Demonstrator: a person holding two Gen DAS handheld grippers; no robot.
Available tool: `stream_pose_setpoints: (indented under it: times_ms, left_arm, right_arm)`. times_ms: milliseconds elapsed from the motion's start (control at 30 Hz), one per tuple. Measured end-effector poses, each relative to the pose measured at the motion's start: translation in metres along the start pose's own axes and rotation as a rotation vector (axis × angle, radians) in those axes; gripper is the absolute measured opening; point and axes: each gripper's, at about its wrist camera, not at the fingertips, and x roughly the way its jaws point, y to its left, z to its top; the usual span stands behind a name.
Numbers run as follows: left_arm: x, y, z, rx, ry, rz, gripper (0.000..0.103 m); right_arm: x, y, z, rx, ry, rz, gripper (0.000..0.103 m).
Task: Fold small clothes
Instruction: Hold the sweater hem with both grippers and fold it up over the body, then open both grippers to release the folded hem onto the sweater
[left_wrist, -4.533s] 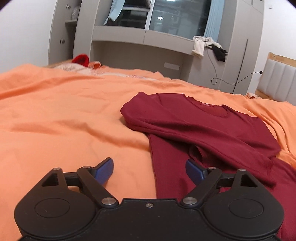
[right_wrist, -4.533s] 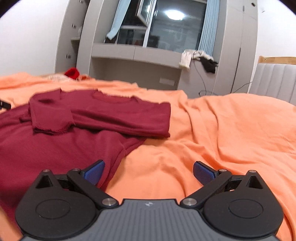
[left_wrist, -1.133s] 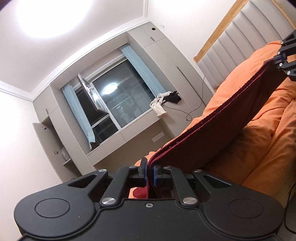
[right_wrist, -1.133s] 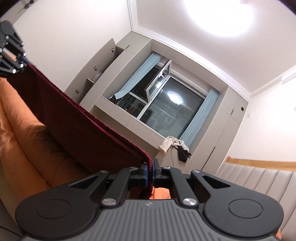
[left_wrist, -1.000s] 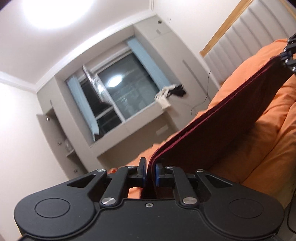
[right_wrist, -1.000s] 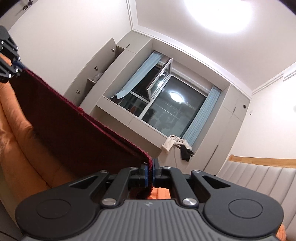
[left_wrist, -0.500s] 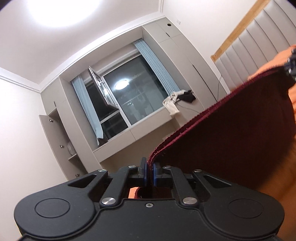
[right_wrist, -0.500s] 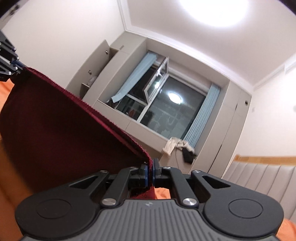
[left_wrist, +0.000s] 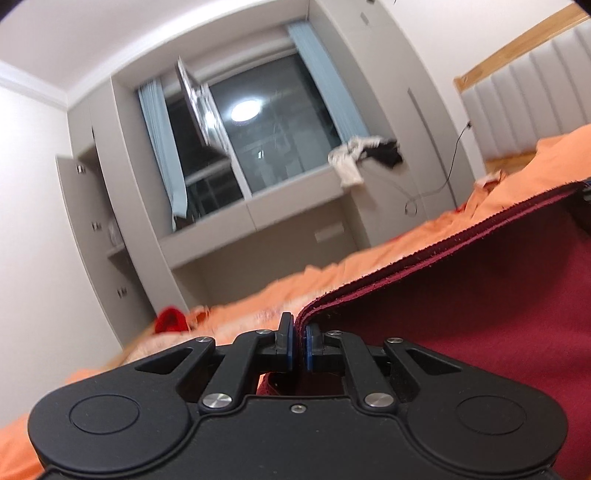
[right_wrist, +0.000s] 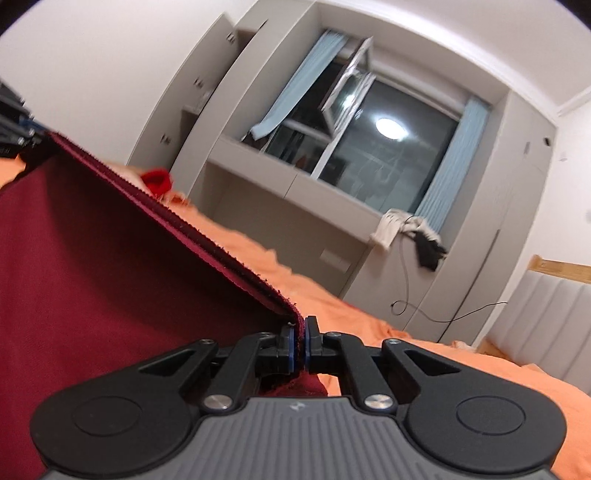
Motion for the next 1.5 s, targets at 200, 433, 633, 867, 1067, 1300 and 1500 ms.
stream_pose_setpoints:
  times_ms: [200,433,633,867,1067,1300,1500]
  left_arm:
    - [0.071,0.003,-0.023,-0.031,0.101,-0.017,0.008]
    - [0.112,0.0,-0.05,-0.034,0.217,-0.077,0.019]
    - [0.111,0.011,-0.058,-0.101,0.255,-0.086,0.065]
    - [0.101,0.043,-0.068,-0.254,0.298,-0.072,0.087]
    - [0.095,0.063,-0.084,-0.384,0.352,-0.066,0.09]
    - [0.095,0.051,-0.091,-0.33,0.405,-0.039,0.091]
    - [0.095,0.046,-0.094,-0.3,0.43,-0.008,0.093]
  right_arm:
    - [0.044,0.017,-0.02,-0.033,0.083,0.022,0.005]
    - [0.063,0.025,-0.037,-0.039,0.164,0.022,0.023]
    - [0.064,0.01,-0.039,0.011,0.177,-0.022,0.074]
    - [0.049,-0.001,-0.042,0.01,0.163,-0.044,0.099]
    - [0.039,-0.028,-0.043,0.097,0.152,-0.103,0.102]
    - [0.038,-0.052,-0.048,0.238,0.169,-0.032,0.103]
    - [0.063,-0.049,-0.069,0.206,0.34,-0.123,0.103]
